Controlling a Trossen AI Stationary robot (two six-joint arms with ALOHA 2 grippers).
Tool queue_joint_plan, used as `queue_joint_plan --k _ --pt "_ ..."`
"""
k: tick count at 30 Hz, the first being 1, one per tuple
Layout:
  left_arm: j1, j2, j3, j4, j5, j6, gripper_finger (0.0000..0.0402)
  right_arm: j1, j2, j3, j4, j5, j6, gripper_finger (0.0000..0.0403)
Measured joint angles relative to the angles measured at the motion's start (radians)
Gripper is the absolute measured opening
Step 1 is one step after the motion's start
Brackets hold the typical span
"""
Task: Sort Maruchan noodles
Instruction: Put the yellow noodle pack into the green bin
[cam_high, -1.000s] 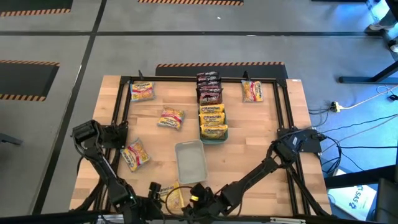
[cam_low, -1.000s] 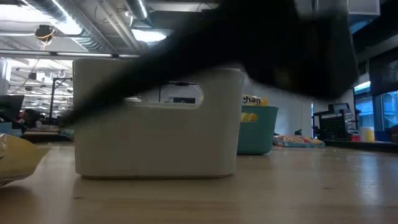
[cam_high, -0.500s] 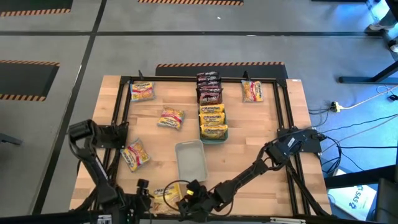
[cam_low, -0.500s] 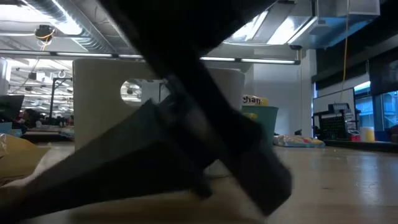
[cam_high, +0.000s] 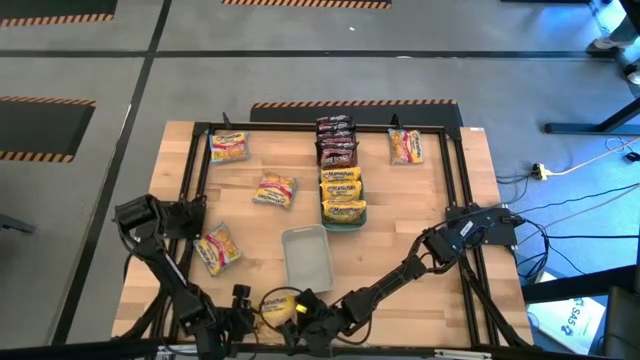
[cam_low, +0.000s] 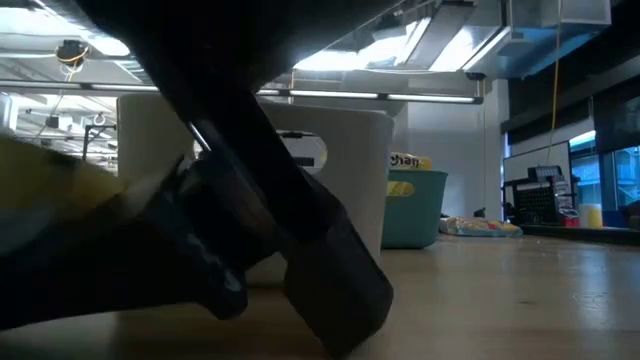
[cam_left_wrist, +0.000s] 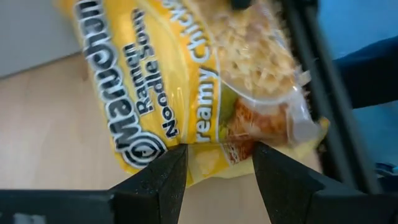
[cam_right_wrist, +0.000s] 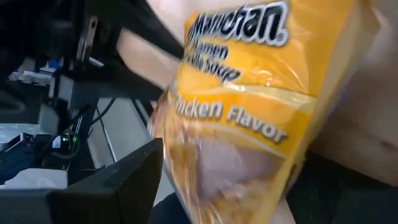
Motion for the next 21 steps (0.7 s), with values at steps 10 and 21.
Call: queue_joint_plan --k 10,21 --pt "0.005 0.001 0.0 0.045 -0.012 0.052 0.0176 -0.002 0.003 -0.002 0.007 0.033 -0.102 0.024" --pt "-0.015 -0.082 0.0 -0.042 0.013 0.003 0.0176 0.006 0.006 -0.004 0.117 0.057 -0.334 0.0115"
